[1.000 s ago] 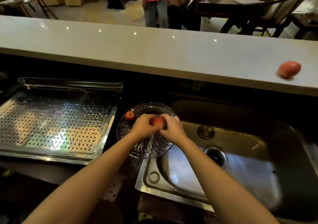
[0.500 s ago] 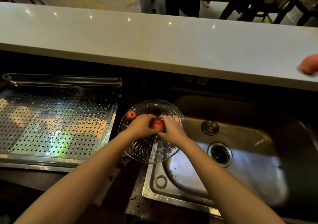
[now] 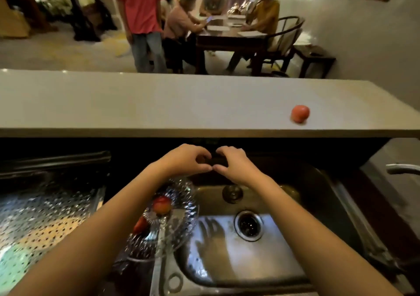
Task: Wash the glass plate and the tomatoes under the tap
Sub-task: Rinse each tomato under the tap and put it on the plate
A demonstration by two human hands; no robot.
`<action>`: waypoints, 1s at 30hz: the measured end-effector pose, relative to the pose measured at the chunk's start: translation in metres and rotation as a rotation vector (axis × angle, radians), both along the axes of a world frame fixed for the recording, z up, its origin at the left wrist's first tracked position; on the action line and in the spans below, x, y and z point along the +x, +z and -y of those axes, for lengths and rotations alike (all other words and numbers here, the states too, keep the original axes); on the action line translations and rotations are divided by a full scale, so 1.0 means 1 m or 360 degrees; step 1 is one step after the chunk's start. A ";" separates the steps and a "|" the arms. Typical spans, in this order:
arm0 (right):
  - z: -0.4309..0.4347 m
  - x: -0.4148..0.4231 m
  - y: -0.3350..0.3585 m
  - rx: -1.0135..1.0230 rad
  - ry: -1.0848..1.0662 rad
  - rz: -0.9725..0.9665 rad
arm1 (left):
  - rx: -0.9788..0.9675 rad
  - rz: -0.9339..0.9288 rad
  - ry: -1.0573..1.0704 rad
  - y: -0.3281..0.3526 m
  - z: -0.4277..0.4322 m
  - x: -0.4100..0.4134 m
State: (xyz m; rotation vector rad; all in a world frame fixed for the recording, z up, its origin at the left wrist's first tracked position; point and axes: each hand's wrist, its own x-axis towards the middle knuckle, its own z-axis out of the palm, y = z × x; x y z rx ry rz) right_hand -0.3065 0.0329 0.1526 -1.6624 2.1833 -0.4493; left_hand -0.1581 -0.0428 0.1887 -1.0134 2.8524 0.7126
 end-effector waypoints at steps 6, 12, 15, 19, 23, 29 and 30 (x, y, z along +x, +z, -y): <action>-0.042 -0.064 0.046 -0.0299 -0.0471 -0.0122 | -0.0025 -0.0315 -0.0123 0.053 -0.003 -0.083; -0.058 -0.119 0.059 -0.0338 -0.1077 -0.0348 | -0.0043 -0.0434 0.0026 0.051 -0.008 -0.178; -0.061 -0.157 0.058 -0.0206 -0.1075 -0.0336 | -0.0018 -0.0493 0.0081 0.045 -0.017 -0.229; -0.058 -0.165 0.041 0.0065 -0.0822 -0.0477 | 0.0092 -0.0523 0.0146 0.032 -0.016 -0.253; -0.060 -0.175 0.024 -0.0035 -0.0768 -0.0679 | 0.0040 -0.0618 0.0126 0.022 -0.016 -0.272; -0.060 -0.178 0.011 -0.0202 -0.0787 -0.0654 | 0.0121 -0.0884 0.0103 0.016 -0.025 -0.262; -0.060 -0.178 0.010 -0.0194 -0.0781 -0.0639 | 0.0120 -0.0922 0.0088 0.016 -0.029 -0.256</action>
